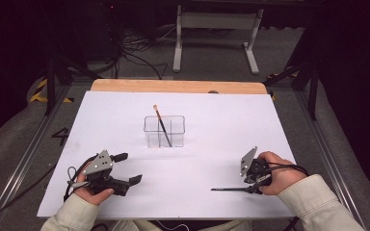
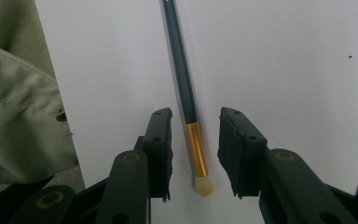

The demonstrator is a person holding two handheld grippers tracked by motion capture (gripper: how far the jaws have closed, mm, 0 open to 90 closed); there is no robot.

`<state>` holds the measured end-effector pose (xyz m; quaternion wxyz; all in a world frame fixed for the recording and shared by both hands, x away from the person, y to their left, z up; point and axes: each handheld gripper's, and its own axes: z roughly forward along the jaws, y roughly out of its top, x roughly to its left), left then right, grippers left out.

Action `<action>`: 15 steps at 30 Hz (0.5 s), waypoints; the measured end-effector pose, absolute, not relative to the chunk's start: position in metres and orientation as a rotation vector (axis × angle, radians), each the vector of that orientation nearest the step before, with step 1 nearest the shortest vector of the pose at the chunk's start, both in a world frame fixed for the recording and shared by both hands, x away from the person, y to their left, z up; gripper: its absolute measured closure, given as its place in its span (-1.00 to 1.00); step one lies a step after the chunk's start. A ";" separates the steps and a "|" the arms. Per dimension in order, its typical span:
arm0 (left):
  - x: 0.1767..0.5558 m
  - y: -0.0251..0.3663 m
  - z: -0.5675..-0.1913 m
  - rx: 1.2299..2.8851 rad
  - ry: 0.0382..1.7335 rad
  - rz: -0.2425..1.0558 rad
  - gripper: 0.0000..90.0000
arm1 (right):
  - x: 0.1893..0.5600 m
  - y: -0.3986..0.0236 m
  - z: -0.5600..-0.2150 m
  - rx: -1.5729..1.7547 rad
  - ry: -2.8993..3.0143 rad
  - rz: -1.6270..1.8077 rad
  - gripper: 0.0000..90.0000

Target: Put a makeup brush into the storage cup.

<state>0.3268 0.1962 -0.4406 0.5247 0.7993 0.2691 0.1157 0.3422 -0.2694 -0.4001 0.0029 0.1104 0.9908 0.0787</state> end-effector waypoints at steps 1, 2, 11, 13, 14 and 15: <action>0.327 0.196 -0.441 1.912 0.644 0.277 -0.85 | 0.342 -0.269 -0.401 0.338 3.110 0.237 0.47; 0.327 0.197 -0.441 1.912 0.645 0.278 -0.85 | 0.343 -0.269 -0.401 0.335 3.110 0.227 0.47; 0.327 0.197 -0.440 1.913 0.646 0.280 -0.86 | 0.344 -0.266 -0.405 0.311 3.120 0.170 0.51; 0.327 0.197 -0.441 1.912 0.646 0.281 -0.86 | 0.344 -0.266 -0.406 0.297 3.121 0.157 0.52; 0.327 0.197 -0.441 1.913 0.645 0.281 -0.86 | 0.344 -0.266 -0.407 0.293 3.123 0.152 0.52; 0.327 0.197 -0.441 1.913 0.644 0.281 -0.86 | 0.344 -0.265 -0.407 0.299 3.124 0.144 0.53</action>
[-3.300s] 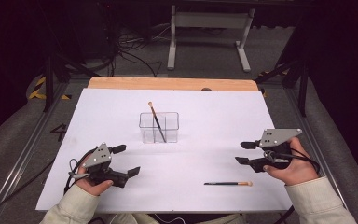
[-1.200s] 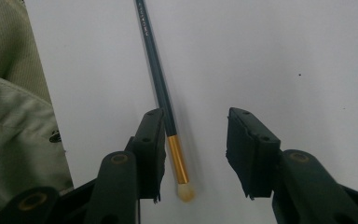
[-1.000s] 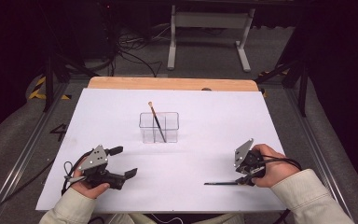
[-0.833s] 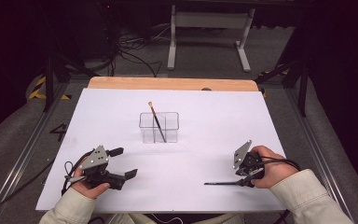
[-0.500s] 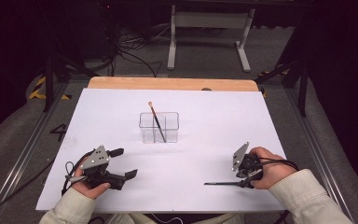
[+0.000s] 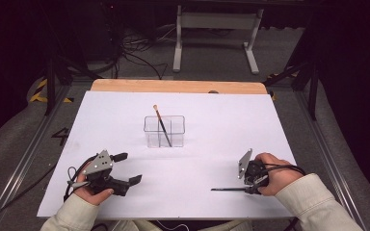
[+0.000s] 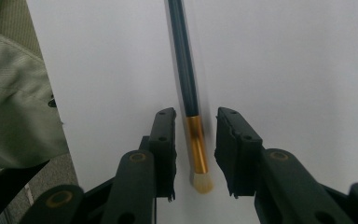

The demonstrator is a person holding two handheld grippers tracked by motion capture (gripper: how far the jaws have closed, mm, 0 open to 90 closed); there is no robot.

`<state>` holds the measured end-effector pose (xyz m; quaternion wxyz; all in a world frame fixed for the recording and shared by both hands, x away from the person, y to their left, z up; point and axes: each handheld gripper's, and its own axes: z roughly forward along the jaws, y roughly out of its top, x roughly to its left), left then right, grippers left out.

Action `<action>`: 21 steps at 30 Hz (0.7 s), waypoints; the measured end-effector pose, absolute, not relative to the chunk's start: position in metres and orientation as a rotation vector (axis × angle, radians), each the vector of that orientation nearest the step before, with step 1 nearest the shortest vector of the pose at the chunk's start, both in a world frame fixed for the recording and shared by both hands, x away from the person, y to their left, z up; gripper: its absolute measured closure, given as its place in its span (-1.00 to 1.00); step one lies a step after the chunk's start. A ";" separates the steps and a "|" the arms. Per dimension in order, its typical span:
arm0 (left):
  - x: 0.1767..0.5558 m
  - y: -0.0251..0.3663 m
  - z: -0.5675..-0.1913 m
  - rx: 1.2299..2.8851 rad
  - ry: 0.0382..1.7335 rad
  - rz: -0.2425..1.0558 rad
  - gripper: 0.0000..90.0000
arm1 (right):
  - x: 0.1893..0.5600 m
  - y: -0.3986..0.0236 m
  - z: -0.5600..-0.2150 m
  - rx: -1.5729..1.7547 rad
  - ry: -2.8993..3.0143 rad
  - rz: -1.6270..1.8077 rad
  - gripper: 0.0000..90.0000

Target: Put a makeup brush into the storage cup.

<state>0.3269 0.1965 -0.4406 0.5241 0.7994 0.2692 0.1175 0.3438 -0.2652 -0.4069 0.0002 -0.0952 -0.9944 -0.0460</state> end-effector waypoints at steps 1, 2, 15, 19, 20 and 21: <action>0.327 0.197 -0.441 1.913 0.645 0.282 -0.86 | 0.344 -0.265 -0.407 -0.294 -3.124 -0.137 0.53; 0.327 0.197 -0.441 1.913 0.645 0.282 -0.86 | 0.344 -0.265 -0.408 -0.296 -3.127 -0.130 0.53; 0.327 0.196 -0.441 1.915 0.643 0.280 -0.86 | 0.345 -0.260 -0.414 -0.251 -3.127 -0.078 0.61; 0.327 0.197 -0.441 1.915 0.643 0.280 -0.86 | 0.344 -0.259 -0.415 -0.256 -3.123 -0.067 0.63; 0.327 0.196 -0.441 1.912 0.645 0.278 -0.86 | 0.344 -0.258 -0.416 -0.256 -3.120 -0.058 0.64; 0.327 0.196 -0.441 1.914 0.646 0.281 -0.86 | 0.344 -0.258 -0.416 -0.253 -3.120 -0.054 0.65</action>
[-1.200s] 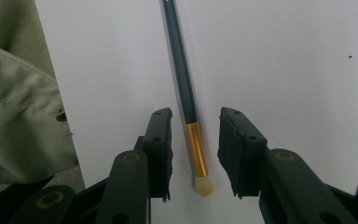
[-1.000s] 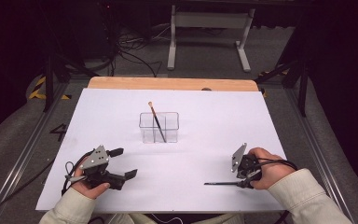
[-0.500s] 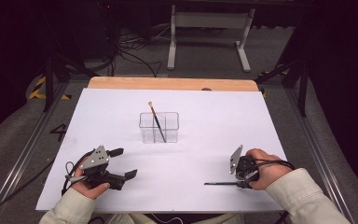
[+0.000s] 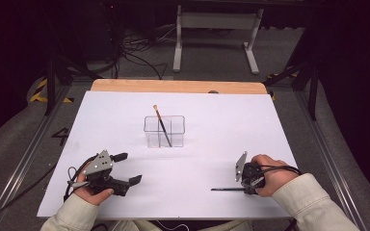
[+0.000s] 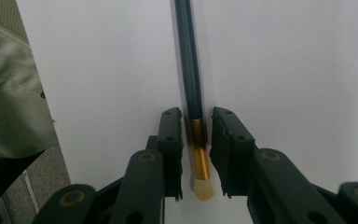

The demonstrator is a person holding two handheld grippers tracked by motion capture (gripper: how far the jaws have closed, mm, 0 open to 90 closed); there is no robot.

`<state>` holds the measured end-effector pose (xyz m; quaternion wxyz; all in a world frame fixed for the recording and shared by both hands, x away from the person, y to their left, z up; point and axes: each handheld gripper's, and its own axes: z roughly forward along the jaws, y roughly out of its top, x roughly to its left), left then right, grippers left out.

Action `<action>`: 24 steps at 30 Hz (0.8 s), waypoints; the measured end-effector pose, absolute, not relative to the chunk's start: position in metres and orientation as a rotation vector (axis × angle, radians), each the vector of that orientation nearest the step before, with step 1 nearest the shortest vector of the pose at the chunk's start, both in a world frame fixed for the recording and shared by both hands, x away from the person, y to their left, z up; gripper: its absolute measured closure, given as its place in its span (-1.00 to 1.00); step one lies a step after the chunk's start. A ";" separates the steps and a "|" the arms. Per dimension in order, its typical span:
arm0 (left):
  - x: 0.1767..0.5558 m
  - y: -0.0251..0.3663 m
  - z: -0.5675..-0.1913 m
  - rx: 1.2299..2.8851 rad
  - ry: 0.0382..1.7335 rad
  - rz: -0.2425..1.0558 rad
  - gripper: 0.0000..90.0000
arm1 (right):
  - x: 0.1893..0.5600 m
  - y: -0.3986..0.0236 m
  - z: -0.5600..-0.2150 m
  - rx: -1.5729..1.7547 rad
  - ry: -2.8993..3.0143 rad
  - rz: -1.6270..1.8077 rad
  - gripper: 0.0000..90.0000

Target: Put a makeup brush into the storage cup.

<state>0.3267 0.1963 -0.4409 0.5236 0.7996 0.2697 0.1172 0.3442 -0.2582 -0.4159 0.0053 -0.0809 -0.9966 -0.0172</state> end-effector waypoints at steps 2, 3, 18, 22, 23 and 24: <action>0.327 0.196 -0.441 1.915 0.643 0.283 -0.86 | 0.344 -0.257 -0.416 -0.236 -3.127 -0.047 0.68; 0.327 0.196 -0.441 1.915 0.643 0.283 -0.86 | 0.344 -0.257 -0.416 -0.228 -3.130 -0.044 0.69; 0.327 0.196 -0.441 1.919 0.634 0.280 -0.86 | 0.343 -0.254 -0.417 -0.166 -3.141 -0.014 0.87; 0.327 0.194 -0.440 1.901 0.632 0.244 -0.83 | 0.344 -0.253 -0.417 -0.178 -3.136 0.000 0.87; 0.327 0.193 -0.439 1.898 0.629 0.231 -0.83 | 0.344 -0.253 -0.417 -0.179 -3.134 0.002 0.87; 0.328 0.193 -0.438 1.893 0.627 0.226 -0.82 | 0.344 -0.253 -0.416 -0.178 -3.129 -0.011 0.87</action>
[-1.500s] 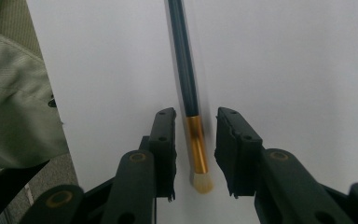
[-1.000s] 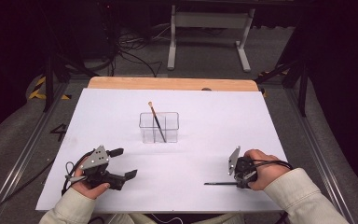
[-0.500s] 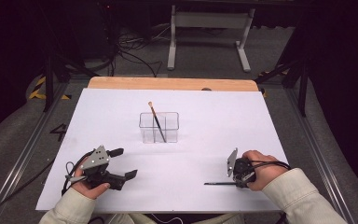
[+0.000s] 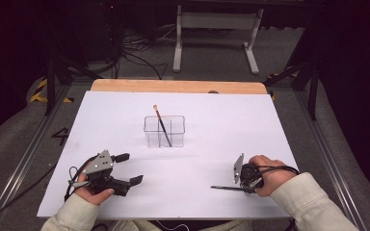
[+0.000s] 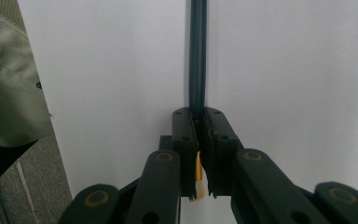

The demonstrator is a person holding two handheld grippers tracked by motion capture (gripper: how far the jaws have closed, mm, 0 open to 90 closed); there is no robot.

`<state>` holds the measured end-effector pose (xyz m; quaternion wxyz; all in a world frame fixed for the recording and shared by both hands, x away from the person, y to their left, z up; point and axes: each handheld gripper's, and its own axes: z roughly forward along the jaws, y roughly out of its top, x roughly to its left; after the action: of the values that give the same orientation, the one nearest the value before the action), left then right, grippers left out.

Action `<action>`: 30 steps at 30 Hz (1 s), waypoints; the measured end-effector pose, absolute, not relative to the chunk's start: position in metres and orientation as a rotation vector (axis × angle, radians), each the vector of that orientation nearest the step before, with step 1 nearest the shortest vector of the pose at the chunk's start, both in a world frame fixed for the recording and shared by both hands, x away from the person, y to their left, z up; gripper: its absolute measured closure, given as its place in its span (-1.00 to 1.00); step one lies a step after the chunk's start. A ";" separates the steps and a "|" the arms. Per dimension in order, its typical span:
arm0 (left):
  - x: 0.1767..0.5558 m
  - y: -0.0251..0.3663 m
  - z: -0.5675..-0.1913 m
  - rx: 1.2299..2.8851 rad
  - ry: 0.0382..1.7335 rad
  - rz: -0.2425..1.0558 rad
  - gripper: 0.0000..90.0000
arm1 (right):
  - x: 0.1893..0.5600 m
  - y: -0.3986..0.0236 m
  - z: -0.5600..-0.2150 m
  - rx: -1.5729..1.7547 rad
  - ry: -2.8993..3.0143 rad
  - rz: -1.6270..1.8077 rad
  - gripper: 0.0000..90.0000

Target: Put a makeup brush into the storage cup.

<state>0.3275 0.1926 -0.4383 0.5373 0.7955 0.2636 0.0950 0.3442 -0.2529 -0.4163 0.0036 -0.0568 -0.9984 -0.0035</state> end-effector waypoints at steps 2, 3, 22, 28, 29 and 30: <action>0.329 0.190 -0.436 1.882 0.617 0.212 -0.82 | 0.345 -0.252 -0.414 -0.179 -3.127 -0.018 0.87; 0.330 0.190 -0.435 1.881 0.611 0.216 -0.82 | 0.345 -0.251 -0.411 -0.180 -3.127 -0.032 0.87; 0.340 0.153 -0.416 1.869 0.501 0.171 -0.79 | 0.362 -0.206 -0.360 -0.070 -3.180 -0.077 0.87; 0.344 0.140 -0.411 1.869 0.468 0.159 -0.78 | 0.364 -0.190 -0.351 -0.031 -3.195 -0.081 0.87; 0.344 0.138 -0.411 1.867 0.467 0.152 -0.78 | 0.365 -0.188 -0.351 -0.020 -3.196 -0.082 0.87; 0.344 0.136 -0.410 1.867 0.462 0.153 -0.77 | 0.365 -0.186 -0.351 -0.022 -3.194 -0.086 0.87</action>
<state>0.3444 0.1365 -0.4099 0.5698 0.7952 0.1968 0.0650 0.3649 -0.1863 -0.3509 -0.0270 -0.0070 -0.9992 -0.0270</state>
